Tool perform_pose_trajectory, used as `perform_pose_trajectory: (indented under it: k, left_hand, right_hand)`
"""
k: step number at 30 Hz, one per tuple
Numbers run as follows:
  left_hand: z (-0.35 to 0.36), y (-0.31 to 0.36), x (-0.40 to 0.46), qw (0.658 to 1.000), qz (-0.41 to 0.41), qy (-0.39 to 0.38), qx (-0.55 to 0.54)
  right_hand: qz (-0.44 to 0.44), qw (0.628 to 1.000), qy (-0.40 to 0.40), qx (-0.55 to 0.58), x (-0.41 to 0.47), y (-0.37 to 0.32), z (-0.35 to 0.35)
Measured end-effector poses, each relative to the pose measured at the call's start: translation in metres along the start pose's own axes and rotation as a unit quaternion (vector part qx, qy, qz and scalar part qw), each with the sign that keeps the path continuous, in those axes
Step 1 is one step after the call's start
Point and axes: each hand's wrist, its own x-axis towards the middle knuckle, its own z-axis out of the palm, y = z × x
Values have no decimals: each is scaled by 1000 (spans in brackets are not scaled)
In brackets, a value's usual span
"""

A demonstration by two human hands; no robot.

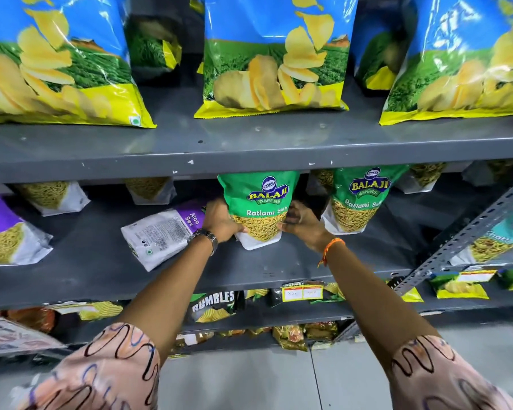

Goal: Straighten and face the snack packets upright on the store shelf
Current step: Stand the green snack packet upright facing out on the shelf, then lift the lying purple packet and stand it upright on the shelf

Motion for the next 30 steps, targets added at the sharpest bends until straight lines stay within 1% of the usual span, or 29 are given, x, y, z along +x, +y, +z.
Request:
perform_pose_trajectory:
  k: [5,7,8,10,11,12,13,14,16,17,18,20,22,23,25,26,28,30]
  left_hand:
    - [-8,-4,6,998,1,-23,56]
    - [-9,-26,15,996,12,-30,79]
    - [-14,-38,18,996,17,-25,83]
    - [-42,-50,11,998,27,-8,63]
    - [-60,-54,6,999,28,-4,44]
    - [-75,-62,3,999,27,3,30]
    - [-92,-79,5,999,-1,5,34]
    - [-105,-93,6,999,-26,1,45]
    - [-123,-129,17,993,-96,-40,55]
    - [-126,-142,20,989,-122,-62,46]
    - [-132,-144,17,988,-132,-73,30]
    - [-136,-148,13,986,-143,-86,-13]
    - [-144,-162,12,978,-163,-126,-18]
    - [-143,-183,20,971,-181,-144,-58]
    - [-140,-219,32,968,-174,-153,-92]
    - [-142,-226,30,964,-175,-165,-112]
    - [-144,-215,9,954,-177,-176,-169]
    - [-141,-210,-6,956,-150,-166,-192]
  right_hand:
    - [0,999,48,12,0,8,14]
    - [8,998,60,24,-1,7,14]
    - [18,995,85,53,-4,7,14]
    - [57,968,176,169,-16,6,19]
    - [75,952,224,196,-26,6,26]
    - [98,943,256,186,-37,9,35]
    - [121,942,254,182,-48,10,48]
    - [144,944,219,200,-58,9,65]
    - [190,942,97,258,-67,1,104]
    - [208,938,54,273,-63,-5,125]
    - [220,935,34,275,-56,-10,145]
    - [237,934,40,263,-34,-20,179]
    - [252,931,75,255,-13,-30,209]
    - [248,931,99,247,-3,-33,221]
    - [242,930,145,237,14,-31,238]
    - [236,930,153,236,21,-27,245]
    - [227,930,148,248,31,-19,256]
    - [192,938,159,242,37,-13,264]
